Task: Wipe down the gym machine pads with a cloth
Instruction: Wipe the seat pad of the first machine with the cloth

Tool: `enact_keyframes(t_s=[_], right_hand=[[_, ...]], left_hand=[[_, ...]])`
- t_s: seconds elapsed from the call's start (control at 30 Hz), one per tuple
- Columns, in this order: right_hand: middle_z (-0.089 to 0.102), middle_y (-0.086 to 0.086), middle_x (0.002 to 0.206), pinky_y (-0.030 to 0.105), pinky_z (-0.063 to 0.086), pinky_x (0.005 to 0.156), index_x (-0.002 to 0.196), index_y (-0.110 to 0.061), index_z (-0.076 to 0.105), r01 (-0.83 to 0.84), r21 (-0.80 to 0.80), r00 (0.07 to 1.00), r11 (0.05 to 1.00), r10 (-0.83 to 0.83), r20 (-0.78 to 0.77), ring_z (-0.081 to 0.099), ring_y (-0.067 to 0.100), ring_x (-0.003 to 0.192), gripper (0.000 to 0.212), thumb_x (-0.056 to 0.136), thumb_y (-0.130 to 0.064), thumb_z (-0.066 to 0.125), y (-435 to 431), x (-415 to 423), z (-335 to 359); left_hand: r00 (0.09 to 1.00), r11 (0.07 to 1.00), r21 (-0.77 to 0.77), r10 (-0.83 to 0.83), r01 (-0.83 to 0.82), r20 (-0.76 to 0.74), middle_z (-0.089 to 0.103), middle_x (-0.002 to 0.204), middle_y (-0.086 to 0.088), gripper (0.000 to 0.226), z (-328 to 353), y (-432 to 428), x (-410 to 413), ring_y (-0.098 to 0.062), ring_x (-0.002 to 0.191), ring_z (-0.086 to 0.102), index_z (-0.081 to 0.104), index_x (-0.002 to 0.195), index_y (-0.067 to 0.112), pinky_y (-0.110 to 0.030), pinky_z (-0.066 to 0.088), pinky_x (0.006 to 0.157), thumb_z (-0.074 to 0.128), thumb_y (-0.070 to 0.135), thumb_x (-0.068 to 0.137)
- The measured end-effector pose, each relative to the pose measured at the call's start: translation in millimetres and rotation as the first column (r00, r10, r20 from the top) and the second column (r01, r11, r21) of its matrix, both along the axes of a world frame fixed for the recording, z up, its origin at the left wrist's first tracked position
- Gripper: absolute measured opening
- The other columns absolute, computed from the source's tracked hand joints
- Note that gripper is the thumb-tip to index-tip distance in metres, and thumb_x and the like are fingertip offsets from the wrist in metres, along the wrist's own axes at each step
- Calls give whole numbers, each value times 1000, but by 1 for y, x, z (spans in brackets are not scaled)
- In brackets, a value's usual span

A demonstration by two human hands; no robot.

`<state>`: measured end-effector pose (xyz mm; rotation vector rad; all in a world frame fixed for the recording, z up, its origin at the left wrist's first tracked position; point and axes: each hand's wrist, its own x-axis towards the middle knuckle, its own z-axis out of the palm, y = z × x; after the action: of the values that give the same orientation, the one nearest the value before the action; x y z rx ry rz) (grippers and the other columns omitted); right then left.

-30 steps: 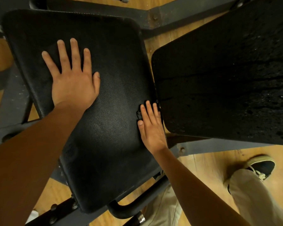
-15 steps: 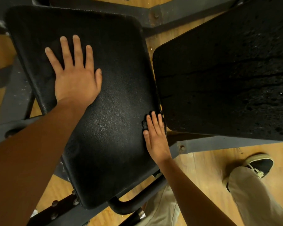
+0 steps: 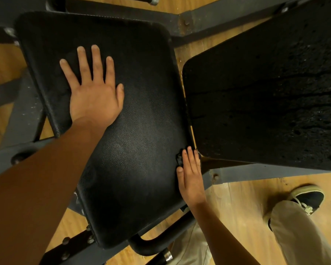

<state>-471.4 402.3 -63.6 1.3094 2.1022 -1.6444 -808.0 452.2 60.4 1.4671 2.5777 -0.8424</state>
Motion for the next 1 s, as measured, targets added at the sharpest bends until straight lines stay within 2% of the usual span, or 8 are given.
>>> enact_keyframes(t_s=[0.13, 0.3, 0.43, 0.53, 0.73, 0.83, 0.9, 1.0], right_hand=[[-9, -21, 166, 40, -10, 126, 158, -34, 8, -27, -34, 999, 999, 28, 31, -17, 4, 155, 55, 107, -51, 16, 4, -2, 3], [-5, -19, 166, 33, -7, 125, 157, -37, 10, 2, -27, 999, 1000, 0, 47, -19, -4, 152, 54, 105, -52, 17, 5, -5, 7], [7, -14, 165, 35, 1, 127, 156, -30, 16, 106, 88, 987, 990, -116, 114, -15, -6, 151, 48, 112, -28, 35, -7, -18, 11], [13, -11, 163, 36, 5, 126, 155, -25, 21, 166, 131, 976, 977, -182, 119, 1, 7, 155, 52, 109, -12, 43, -13, -25, 15], [20, -3, 163, 43, 22, 124, 156, -15, 33, 74, 282, 995, 956, -91, 49, 17, 18, 155, 73, 93, 11, 57, -13, -30, 11], [30, 2, 164, 45, 30, 122, 154, -13, 40, 45, 310, 998, 950, -29, -56, 22, 19, 154, 69, 92, 9, 59, -7, -47, 18], [37, 3, 162, 44, 32, 122, 152, -15, 45, 67, 294, 995, 953, -43, -88, 24, 16, 153, 60, 97, 0, 60, 0, -64, 29], [33, -3, 164, 35, 14, 125, 153, -23, 45, 84, 203, 990, 976, -58, -132, 13, 11, 155, 46, 107, -28, 46, 14, -81, 41]], left_hand=[[1000, 1000, 15, -2, 2, 0, 8, 166, -26, 66, 0, 0, 1, -49, 152, 4, 19, 160, 6, -75, 8, 116, 22, 45, 106], [1000, 1000, 15, -11, 11, -20, 8, 166, -25, 66, -2, -1, 0, -48, 152, 4, 20, 159, 7, -75, 9, 116, 23, 45, 106], [999, 1000, 13, -18, 19, -38, 9, 166, -25, 66, -3, -1, -1, -48, 152, 4, 20, 159, 7, -75, 8, 116, 23, 45, 105], [999, 999, 26, -27, 28, -36, 9, 166, -26, 66, -4, -3, -1, -48, 152, 4, 21, 159, 6, -75, 9, 116, 24, 45, 105], [998, 999, 33, -39, 40, -49, 10, 166, -26, 67, -3, -4, -1, -48, 152, 5, 22, 159, 6, -74, 8, 117, 23, 45, 105], [997, 999, 23, -42, 44, -62, 10, 166, -25, 67, -1, -4, 0, -47, 153, 4, 20, 159, 7, -73, 9, 117, 19, 46, 105], [997, 999, 19, -40, 41, -64, 9, 166, -25, 67, 0, -4, 1, -47, 153, 4, 20, 160, 7, -73, 10, 117, 18, 46, 105], [997, 999, 29, -27, 29, -71, 10, 166, -25, 66, 0, -4, 1, -46, 153, 5, 20, 160, 8, -73, 11, 117, 19, 46, 105]])
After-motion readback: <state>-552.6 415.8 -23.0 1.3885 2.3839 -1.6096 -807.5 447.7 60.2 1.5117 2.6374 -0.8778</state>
